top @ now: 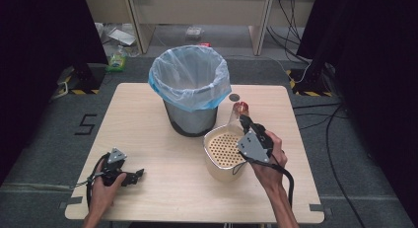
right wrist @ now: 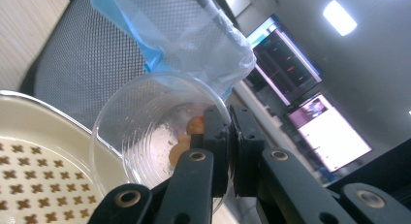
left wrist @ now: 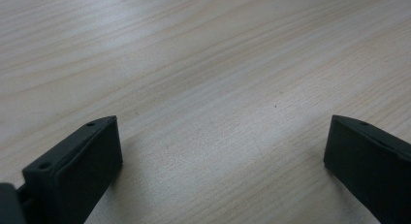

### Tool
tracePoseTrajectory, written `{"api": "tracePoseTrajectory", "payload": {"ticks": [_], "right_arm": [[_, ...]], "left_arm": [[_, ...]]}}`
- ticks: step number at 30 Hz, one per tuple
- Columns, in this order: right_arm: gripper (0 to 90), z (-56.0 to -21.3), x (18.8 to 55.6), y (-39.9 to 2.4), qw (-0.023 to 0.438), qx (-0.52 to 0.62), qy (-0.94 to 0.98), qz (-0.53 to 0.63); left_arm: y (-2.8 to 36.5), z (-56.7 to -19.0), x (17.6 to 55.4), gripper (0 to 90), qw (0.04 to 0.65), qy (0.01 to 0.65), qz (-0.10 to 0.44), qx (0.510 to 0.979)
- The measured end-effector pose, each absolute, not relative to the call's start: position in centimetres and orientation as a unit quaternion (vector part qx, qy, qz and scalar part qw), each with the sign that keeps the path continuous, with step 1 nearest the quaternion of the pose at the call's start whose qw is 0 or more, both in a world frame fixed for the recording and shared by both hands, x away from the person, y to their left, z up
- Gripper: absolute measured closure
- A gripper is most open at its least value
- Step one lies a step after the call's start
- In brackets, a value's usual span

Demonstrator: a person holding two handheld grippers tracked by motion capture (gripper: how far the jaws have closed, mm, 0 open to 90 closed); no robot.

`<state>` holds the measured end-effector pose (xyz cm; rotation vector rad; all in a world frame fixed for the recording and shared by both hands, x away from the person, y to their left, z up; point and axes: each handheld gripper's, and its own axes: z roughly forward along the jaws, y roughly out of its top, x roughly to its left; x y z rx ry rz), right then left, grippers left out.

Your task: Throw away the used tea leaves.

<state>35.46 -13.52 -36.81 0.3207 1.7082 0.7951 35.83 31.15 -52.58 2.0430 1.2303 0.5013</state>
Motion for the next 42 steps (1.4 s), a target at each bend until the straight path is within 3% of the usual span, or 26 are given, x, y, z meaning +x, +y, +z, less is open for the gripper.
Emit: {"api": "tracePoseTrajectory", "payload": {"ticks": [11,21,42], "right_arm": [[87.4,-38.4,35.2,-12.3,0.612,0.109,0.714,0.321],[87.5,-40.0,34.5,-11.3,0.679,0.044,0.686,0.258],[87.7,-40.2,34.0,-10.7,0.7,0.025,0.67,0.244]], "left_arm": [[31.1,-52.6,35.8,0.0,0.345,0.474,0.193,0.787],[31.2,-52.6,35.8,0.0,0.345,0.474,0.193,0.787],[31.1,-52.6,35.8,0.0,0.345,0.474,0.193,0.787]]}}
